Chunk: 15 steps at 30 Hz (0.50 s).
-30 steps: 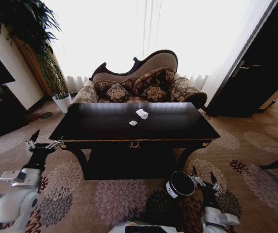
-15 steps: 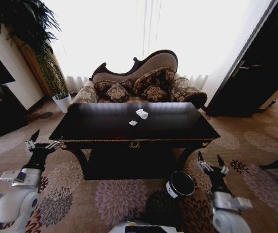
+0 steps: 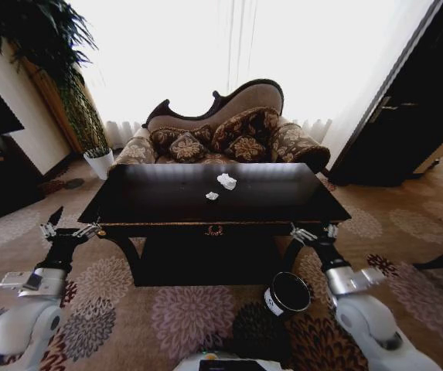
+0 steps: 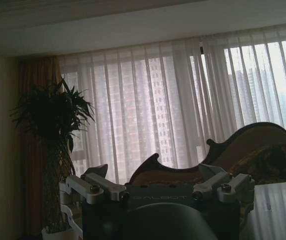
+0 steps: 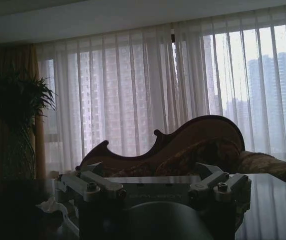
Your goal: Move to the front of the table and place the trash on the table into the trash bin.
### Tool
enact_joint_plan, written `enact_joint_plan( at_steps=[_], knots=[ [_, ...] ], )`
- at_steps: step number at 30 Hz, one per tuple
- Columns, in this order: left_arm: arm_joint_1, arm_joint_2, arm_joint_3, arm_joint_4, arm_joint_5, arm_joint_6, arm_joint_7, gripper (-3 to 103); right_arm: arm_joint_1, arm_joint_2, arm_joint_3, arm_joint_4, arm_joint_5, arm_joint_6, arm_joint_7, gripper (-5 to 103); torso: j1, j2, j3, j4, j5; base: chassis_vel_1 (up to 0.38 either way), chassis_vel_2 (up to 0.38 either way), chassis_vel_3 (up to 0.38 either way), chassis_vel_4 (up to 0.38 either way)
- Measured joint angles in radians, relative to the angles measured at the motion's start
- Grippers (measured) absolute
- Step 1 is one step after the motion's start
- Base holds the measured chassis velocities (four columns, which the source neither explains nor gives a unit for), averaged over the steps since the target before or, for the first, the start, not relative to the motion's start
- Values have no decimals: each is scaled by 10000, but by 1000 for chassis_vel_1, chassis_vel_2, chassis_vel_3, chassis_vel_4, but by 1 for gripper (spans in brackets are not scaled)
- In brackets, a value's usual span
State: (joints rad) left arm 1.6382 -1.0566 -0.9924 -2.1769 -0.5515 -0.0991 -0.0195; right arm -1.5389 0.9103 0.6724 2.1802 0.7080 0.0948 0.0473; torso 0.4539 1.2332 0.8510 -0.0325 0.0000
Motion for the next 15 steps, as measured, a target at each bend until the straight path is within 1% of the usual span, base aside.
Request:
enact_joint_plan(
  at_steps=[2,4,5,6,7,8,10,11,13,15],
  knots=[
    [0,0,0,0,0,0,0,100,200,-357,-95,-136,238,-184,24,100,0,0,0,0,-1,0,0,0,0],
    [0,-1,0,0,0,0,0,100,552,-978,-291,-414,688,-448,90,100,0,0,0,-1,-2,0,0,0,0],
    [0,-1,0,0,0,0,0,100,552,-978,-291,-414,688,-448,90,100,0,0,0,-1,-2,0,0,0,0],
    [0,-1,0,0,0,0,0,100,798,-1341,-463,-620,896,-544,148,100,0,0,0,0,-2,0,0,0,0],
    [0,0,0,0,0,0,0,100,977,-1542,-615,-761,986,-587,181,100,0,0,0,0,-2,0,0,0,0],
    [0,0,0,0,0,0,0,100,977,-1542,-615,-761,986,-587,181,100,0,0,0,0,-2,0,0,0,0],
    [0,0,0,-1,0,0,0,100,1505,-2029,-1108,-1171,1184,-693,306,100,0,0,0,0,1,0,0,0,0],
    [0,-1,0,0,0,0,0,100,1877,-2284,-1426,-1406,1333,-756,391,100,0,-1,0,0,-4,0,0,0,0],
    [0,0,0,0,0,0,0,100,2052,-2373,-1585,-1501,1394,-780,420,100,0,0,0,-1,-3,0,0,0,0],
    [0,0,0,0,0,0,0,100,2913,-2648,-2235,-1895,1599,-894,551,100,0,-1,0,-1,-1,0,0,0,0]
  ],
)
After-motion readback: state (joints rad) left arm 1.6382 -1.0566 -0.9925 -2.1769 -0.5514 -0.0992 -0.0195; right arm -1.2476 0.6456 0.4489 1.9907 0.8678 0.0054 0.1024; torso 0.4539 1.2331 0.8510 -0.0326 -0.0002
